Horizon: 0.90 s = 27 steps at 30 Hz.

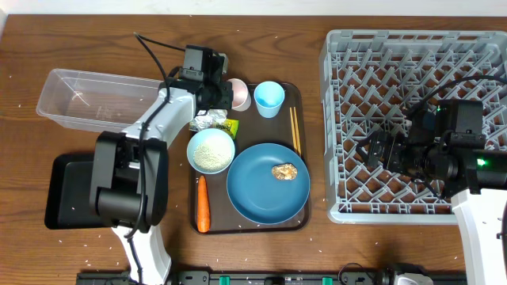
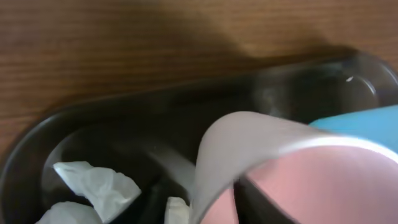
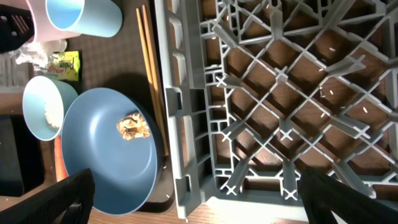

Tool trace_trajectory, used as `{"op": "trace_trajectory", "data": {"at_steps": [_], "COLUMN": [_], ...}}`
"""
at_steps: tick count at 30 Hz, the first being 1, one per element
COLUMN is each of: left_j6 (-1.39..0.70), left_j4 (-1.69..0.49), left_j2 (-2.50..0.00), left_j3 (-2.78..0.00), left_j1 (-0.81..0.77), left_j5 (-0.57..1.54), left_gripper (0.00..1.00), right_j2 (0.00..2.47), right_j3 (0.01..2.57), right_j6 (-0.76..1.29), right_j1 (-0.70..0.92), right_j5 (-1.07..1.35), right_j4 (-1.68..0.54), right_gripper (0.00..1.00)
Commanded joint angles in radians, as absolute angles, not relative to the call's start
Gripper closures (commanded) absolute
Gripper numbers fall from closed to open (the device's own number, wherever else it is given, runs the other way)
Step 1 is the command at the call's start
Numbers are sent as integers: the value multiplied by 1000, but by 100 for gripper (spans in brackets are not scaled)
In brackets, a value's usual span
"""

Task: Sort waste into correct bins and load items into the dishwasher rack
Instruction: 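Reach the left gripper to the pink cup and grasp it, then lift the pink cup and pass it to the right gripper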

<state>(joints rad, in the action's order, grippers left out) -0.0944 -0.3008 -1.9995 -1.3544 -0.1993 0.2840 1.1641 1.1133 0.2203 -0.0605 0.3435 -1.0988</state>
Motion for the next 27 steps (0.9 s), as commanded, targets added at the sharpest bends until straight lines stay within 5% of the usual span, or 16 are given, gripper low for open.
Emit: {"op": "trace_trajectory", "data": {"at_steps": [1,3,11,16,20,27], "left_j6": [-88,-88,-88,-89,-74,12], "left_j4": [-290,-286,-338,-558,-685,-686], "left_j2": [-2001,-1994,-1830,-1636,-1507,-1385], "left_j3": [-1381,-1381,-1381,-1381,-1381,-1381], "left_j1": [-200,-200,-200,-200,-200,-200], "left_j5": [282,282,282,315,527,1018], "left_gripper": [81,94,94,94,94,94], "right_j2": [1164,1164,1164,1159,1134,1065], "right_j3": [1130,1130,1130,1130,1130,1130], "right_j6": [232,232,231,231,132,-28], "right_j1": [-44,-44,-44,-44,-44,-44], "right_j5": [344,344,344,347,475,1051], "right_j4": [-1100,-1101,-1119,-1114,-1076,-881], "right_gripper": [1,1,1,1,5,22]}}
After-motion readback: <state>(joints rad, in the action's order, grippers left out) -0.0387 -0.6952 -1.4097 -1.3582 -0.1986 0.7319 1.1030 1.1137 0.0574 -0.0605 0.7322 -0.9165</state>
